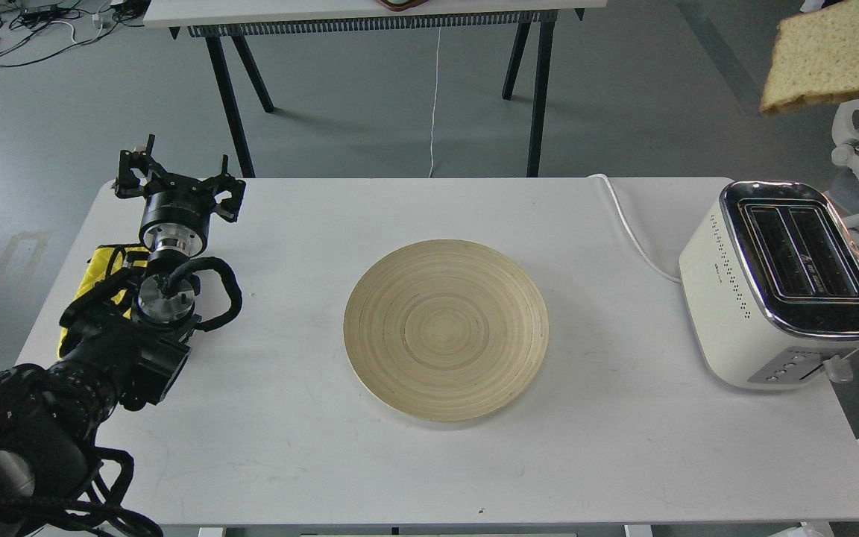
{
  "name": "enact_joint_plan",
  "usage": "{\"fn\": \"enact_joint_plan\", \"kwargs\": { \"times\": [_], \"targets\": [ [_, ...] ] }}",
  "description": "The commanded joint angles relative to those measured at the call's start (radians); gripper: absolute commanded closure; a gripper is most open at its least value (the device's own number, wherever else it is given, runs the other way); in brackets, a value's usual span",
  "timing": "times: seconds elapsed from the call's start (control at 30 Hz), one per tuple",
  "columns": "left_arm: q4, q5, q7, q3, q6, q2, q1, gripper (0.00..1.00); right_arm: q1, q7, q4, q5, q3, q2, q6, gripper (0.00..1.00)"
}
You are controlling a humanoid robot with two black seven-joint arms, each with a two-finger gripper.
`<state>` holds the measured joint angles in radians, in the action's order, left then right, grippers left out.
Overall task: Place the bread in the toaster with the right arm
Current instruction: 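Lift the bread slice high off the plate with the right gripper, then lower the bread slice into the toaster slot and release it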
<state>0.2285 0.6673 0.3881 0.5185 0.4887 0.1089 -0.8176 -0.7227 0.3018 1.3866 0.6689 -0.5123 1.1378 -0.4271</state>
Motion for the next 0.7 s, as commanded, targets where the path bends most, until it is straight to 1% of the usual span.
{"fn": "enact_joint_plan", "kwargs": {
  "times": [0.0, 0.23, 0.4, 0.6, 0.67],
  "targets": [
    [0.000, 0.000, 0.000, 0.000, 0.000, 0.000, 0.000, 0.00, 0.000, 0.008, 0.003, 0.005, 0.006, 0.048, 0.045, 1.00],
    [0.000, 0.000, 0.000, 0.000, 0.000, 0.000, 0.002, 0.00, -0.001, 0.016, 0.003, 0.035, 0.067, 0.145, 0.172, 1.00],
    [0.000, 0.000, 0.000, 0.000, 0.000, 0.000, 0.000, 0.00, -0.001, 0.016, 0.006, 0.080, 0.115, 0.175, 0.182, 1.00],
    [0.000, 0.000, 0.000, 0.000, 0.000, 0.000, 0.000, 0.00, -0.004, 0.016, 0.018, 0.116, 0.159, 0.185, 0.195, 1.00],
    [0.000, 0.000, 0.000, 0.000, 0.000, 0.000, 0.000, 0.00, -0.001, 0.014, 0.022, 0.135, 0.161, 0.185, 0.218, 1.00]
  ]
}}
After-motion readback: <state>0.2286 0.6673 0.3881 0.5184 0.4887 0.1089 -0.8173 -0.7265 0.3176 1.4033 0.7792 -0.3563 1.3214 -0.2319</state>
